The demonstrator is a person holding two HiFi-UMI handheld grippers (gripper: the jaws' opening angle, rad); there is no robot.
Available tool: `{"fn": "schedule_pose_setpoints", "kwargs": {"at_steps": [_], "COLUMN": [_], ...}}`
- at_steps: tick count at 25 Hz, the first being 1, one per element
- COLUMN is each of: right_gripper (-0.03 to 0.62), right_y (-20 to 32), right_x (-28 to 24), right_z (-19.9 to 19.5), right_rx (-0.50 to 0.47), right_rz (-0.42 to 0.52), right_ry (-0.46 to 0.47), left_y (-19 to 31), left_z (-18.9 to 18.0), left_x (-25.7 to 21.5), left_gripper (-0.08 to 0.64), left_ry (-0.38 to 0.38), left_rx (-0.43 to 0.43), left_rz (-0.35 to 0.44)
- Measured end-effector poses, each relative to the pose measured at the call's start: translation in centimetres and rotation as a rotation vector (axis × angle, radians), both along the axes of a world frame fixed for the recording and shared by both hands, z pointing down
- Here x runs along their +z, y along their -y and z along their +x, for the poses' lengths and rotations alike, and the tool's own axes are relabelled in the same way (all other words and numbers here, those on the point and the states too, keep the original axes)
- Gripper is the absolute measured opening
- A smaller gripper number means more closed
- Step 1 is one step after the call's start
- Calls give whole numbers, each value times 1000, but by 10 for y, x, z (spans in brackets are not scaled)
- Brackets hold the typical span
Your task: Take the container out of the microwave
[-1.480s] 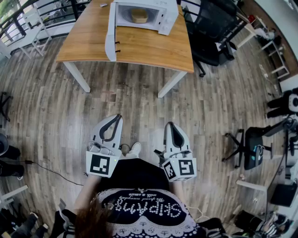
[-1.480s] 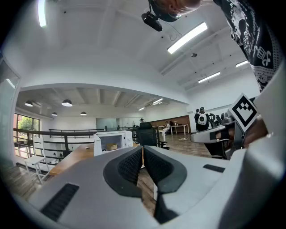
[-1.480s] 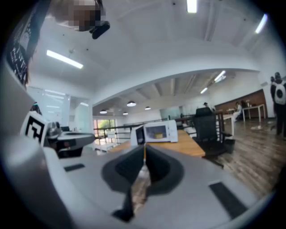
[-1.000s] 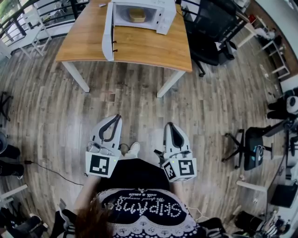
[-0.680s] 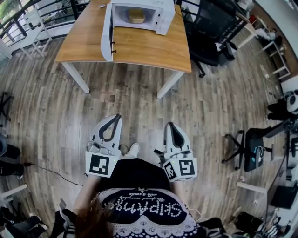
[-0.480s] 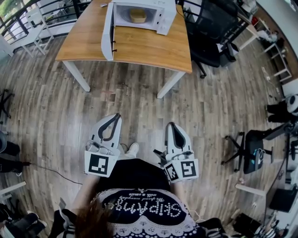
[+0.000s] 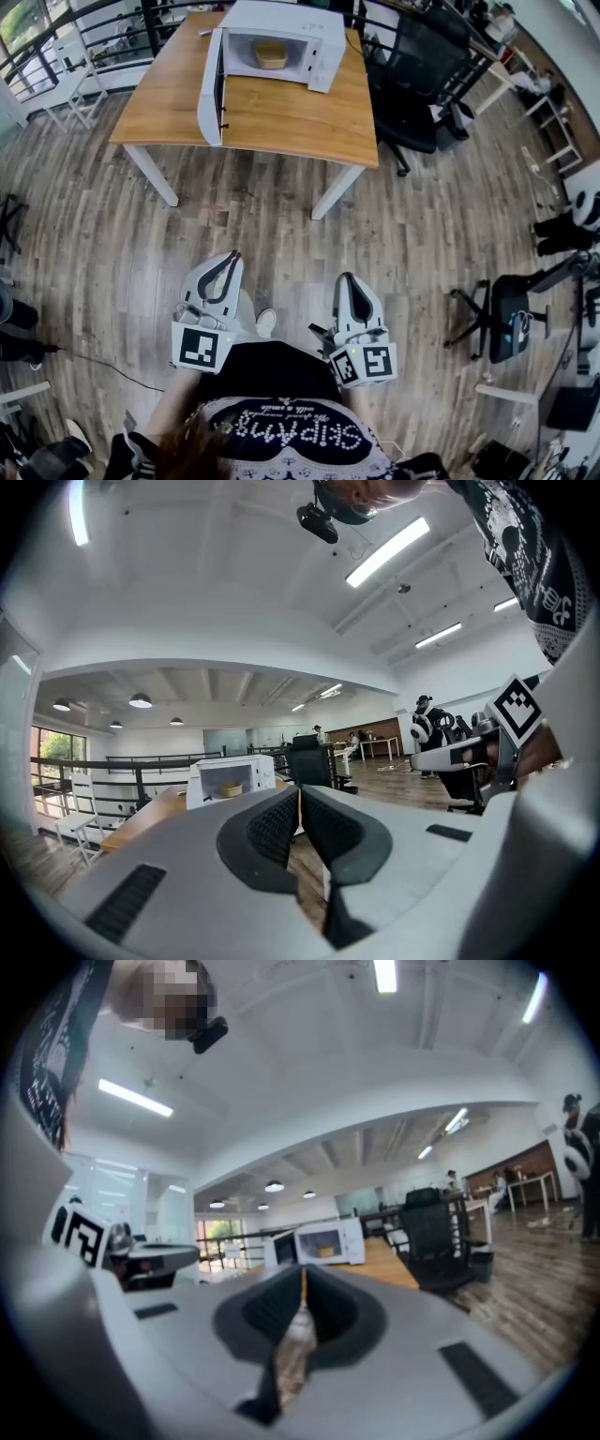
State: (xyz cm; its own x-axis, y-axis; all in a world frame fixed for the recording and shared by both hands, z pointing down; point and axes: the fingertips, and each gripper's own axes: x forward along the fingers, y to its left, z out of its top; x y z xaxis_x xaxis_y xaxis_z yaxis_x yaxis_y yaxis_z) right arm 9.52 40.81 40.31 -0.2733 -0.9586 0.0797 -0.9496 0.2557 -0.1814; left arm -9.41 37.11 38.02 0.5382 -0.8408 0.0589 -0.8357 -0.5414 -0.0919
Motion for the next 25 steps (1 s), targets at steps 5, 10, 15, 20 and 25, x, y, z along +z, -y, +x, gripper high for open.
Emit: {"fn": "schedule_pose_setpoints", "kwargs": {"at_steps": [5, 10, 15, 20, 25], "right_gripper": [37, 37, 37, 37, 37], "right_y": [9, 29, 58, 97, 142], "right_x": [6, 8, 8, 8, 0], "right_z": [7, 9, 14, 19, 15], "right_rx": [15, 19, 27, 35, 43], "right_rz": [-24, -46, -60, -71, -74], "right_ry": [-2, -6, -13, -20, -19], "left_y": [11, 38, 73, 115, 161], "left_z": [11, 13, 15, 16, 12], "left_x": [3, 6, 7, 7, 0], "left_gripper": [37, 37, 37, 37, 37], "left_ry": [0, -14, -15, -20, -22], "left_rx": [23, 21, 9, 4, 10], "left_rz": [-12, -32, -44, -55, -53]}}
